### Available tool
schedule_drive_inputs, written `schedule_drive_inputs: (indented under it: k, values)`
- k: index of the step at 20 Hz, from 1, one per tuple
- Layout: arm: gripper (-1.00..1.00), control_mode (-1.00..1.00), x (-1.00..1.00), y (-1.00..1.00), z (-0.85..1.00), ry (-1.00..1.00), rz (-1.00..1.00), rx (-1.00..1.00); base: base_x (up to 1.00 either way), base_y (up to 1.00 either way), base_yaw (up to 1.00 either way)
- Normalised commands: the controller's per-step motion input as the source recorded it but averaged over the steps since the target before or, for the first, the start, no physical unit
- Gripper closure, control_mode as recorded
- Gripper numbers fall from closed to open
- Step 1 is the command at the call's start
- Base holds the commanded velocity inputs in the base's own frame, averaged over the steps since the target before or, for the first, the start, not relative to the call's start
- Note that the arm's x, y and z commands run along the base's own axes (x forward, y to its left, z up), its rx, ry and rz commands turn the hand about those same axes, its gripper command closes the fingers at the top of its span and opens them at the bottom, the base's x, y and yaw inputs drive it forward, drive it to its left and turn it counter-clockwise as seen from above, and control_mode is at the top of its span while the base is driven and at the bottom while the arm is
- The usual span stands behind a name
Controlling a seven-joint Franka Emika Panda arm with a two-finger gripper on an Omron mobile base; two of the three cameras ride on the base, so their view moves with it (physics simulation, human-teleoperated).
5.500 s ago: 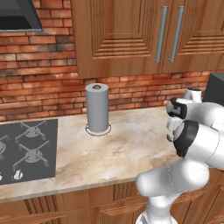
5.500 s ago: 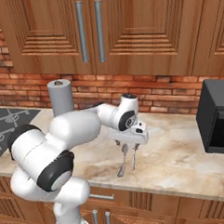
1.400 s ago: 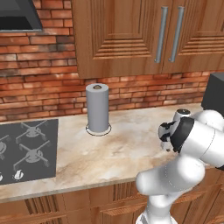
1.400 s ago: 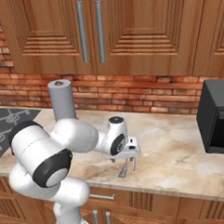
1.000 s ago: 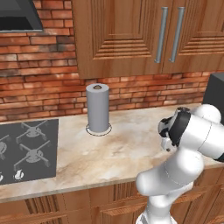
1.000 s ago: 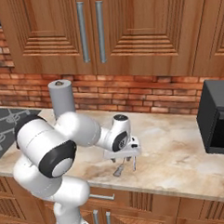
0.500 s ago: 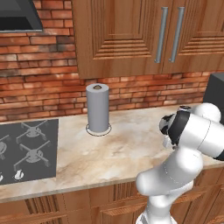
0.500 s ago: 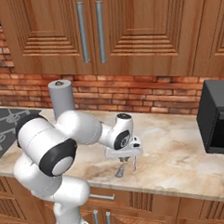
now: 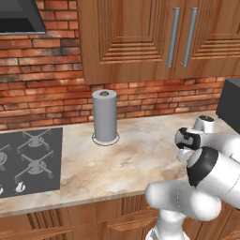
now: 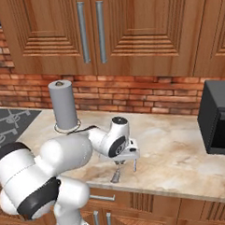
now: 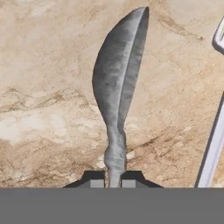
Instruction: Take the fork and place it on the left side of the plate. Then take the spoon and place it on the right side of the plate. Make sure they're directly next to the plate.
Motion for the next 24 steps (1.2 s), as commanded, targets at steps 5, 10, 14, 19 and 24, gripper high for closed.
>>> schedule_drive_inputs:
  k: [5,10,14,19,24]
  values:
    - [1.00,-1.00,-0.31,0.16,0.63,-0.30,0.02,-0.04,0.00,0.00,0.00]
    - [1.00,-1.00,-0.15,0.09,0.76,-0.32,0.06,-0.06,0.00,0.00,0.00]
    - [1.00,-1.00,-0.10,0.10,0.78,-0.30,0.06,-0.09,0.00,0.00,0.00]
    - [1.00,-1.00,-0.08,0.15,0.77,-0.27,0.05,-0.09,0.00,0.00,0.00]
    - [1.00,-1.00,-0.02,0.22,0.70,-0.20,0.06,-0.06,0.00,0.00,0.00]
